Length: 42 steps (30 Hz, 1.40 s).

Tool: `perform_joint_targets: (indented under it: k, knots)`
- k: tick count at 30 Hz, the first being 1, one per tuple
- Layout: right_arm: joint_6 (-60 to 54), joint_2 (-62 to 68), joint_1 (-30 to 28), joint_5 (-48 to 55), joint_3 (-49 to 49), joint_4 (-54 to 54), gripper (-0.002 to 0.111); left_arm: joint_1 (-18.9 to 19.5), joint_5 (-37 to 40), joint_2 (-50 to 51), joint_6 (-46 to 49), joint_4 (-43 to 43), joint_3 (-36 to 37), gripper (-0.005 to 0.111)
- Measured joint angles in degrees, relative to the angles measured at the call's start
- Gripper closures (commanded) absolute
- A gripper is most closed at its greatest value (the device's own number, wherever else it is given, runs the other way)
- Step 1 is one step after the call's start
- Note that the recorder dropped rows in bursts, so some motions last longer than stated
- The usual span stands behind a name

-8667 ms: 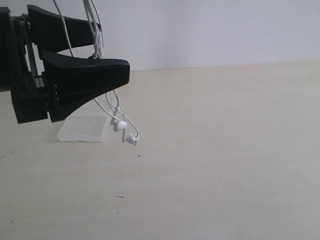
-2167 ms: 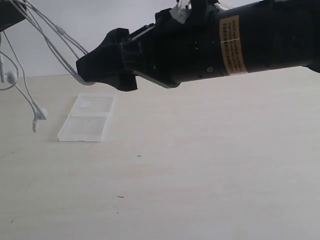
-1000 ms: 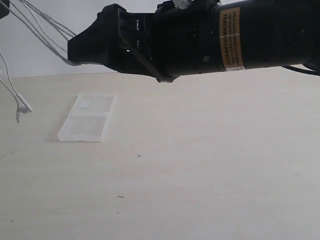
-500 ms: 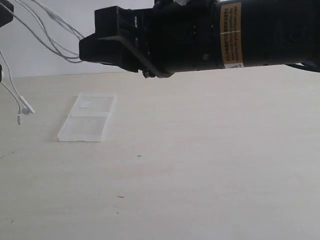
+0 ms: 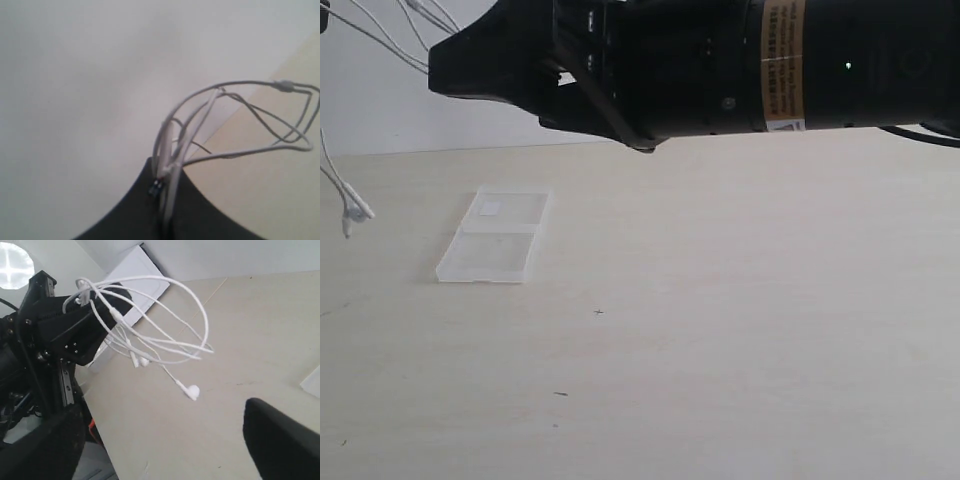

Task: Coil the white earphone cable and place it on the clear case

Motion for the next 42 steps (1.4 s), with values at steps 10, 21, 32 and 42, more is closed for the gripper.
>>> perform_joint_targets:
  k: [10, 21, 32, 42]
  knots:
    - [6.4, 0.1, 0.0, 15.0, 1.9, -14.1, 0.063, 0.8, -1.7, 2.8, -1.8, 1.7, 0.0, 0.107]
    - [2.1, 0.1, 0.0, 23.5, 8.2, -15.4, 0.085, 4.6, -2.3, 16.3, -13.2, -4.5, -1.1, 0.107]
    - [1.9, 0.1, 0.0, 23.7, 8.2, -15.4, 0.085, 4.6, 1.3, 32.7, -15.0, -20.2, -12.8, 0.107]
    - [1.9, 0.1, 0.0, 23.7, 8.2, -15.4, 0.085, 7.4, 4.4, 41.6, -11.1, -29.1, -17.8, 0.107]
